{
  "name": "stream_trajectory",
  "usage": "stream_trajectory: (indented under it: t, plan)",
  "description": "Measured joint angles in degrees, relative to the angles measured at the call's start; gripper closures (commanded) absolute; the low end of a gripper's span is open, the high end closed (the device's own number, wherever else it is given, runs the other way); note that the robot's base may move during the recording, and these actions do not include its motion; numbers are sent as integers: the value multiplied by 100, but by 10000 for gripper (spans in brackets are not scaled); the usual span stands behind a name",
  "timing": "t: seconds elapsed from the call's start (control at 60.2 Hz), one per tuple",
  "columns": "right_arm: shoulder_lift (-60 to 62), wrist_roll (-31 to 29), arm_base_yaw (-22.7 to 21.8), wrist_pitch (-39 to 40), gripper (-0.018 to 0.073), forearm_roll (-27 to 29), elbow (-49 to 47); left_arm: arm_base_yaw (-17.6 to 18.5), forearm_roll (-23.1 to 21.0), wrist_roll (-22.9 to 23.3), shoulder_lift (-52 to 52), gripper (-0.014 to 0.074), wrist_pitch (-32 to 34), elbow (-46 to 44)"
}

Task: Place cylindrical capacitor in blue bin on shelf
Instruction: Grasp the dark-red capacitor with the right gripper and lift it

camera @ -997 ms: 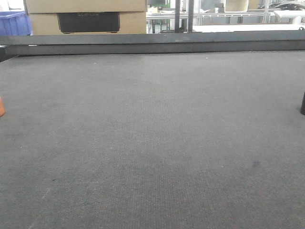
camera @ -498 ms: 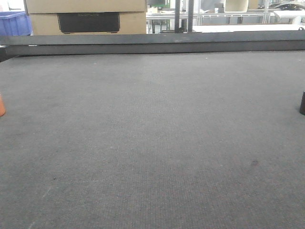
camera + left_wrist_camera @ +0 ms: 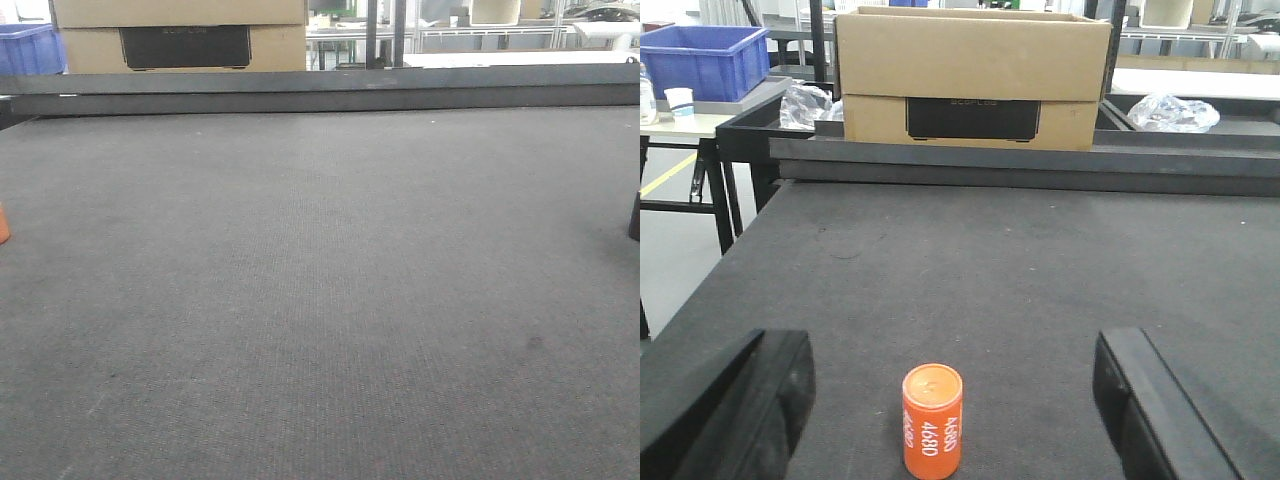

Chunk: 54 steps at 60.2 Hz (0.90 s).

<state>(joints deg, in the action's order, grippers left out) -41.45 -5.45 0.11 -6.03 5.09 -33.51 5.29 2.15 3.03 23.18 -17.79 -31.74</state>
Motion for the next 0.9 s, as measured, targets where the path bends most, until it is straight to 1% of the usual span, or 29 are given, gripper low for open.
stream_trajectory:
  t: [0.116, 0.233, 0.299, 0.482, 0.648, 0.897]
  plan:
    - [-342, 0, 0, 140, -11, 0, 191, 0, -89, 0, 0, 120, 0, 0]
    - [-734, 0, 0, 745, -11, 0, 658, 0, -121, 0, 0, 120, -6, 0]
    - [-967, 0, 0, 1189, -11, 0, 996, 0, -129, 0, 0, 120, -6, 0]
    - [-1759, 0, 0, 2815, -11, 0, 1717, 0, -129, 0, 0, 120, -6, 0]
    - [-2761, 0, 0, 4103, -11, 0, 1794, 0, -129, 0, 0, 120, -6, 0]
    - [-4308, 0, 0, 5779, -11, 0, 1794, 0, -129, 0, 0, 120, -6, 0]
